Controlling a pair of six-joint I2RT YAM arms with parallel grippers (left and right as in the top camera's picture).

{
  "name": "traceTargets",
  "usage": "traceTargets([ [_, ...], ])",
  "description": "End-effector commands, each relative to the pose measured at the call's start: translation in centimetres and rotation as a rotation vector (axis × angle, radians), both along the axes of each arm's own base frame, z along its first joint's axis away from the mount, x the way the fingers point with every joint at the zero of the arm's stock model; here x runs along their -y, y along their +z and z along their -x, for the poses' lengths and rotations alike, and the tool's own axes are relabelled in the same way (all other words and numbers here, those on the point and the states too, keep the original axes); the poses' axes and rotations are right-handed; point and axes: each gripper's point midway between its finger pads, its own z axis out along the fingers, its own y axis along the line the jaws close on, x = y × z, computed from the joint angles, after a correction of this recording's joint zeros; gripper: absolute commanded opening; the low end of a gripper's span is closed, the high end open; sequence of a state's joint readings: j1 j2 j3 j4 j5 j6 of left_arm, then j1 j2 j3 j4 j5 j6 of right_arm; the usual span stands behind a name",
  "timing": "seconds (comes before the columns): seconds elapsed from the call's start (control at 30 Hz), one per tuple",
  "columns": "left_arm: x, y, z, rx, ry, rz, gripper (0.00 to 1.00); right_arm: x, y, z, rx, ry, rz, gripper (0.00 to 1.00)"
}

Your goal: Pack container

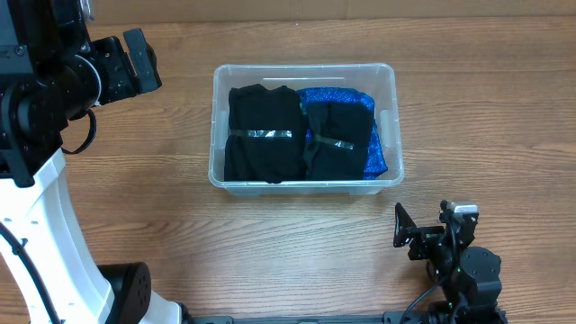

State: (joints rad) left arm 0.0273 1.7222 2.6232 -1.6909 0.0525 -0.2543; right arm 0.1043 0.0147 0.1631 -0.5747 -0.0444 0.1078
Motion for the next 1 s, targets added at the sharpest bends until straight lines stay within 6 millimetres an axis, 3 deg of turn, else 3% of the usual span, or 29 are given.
traceTargets([
  [0.0,-0.2,0.0,0.0,0.002,-0.005,-0.011,1.00,0.1,-0.2,-0.1,0.005,-0.002,-0.001,1.00],
  [0.7,-0.2,0.1,0.1,0.005,-0.005,-0.011,1.00,0.1,-0.2,-0.1,0.005,-0.002,-0.001,1.00],
  [0.9,-0.1,1.3,3.1,0.039,-0.006,-0.013,1.00,0.1,-0.2,-0.1,0.005,-0.002,-0.001,1.00],
  [0.97,-0.9,1.5,3.8,0.065,0.029,-0.051,1.00,0.1,-0.2,-0.1,0.005,-0.002,-0.001,1.00],
])
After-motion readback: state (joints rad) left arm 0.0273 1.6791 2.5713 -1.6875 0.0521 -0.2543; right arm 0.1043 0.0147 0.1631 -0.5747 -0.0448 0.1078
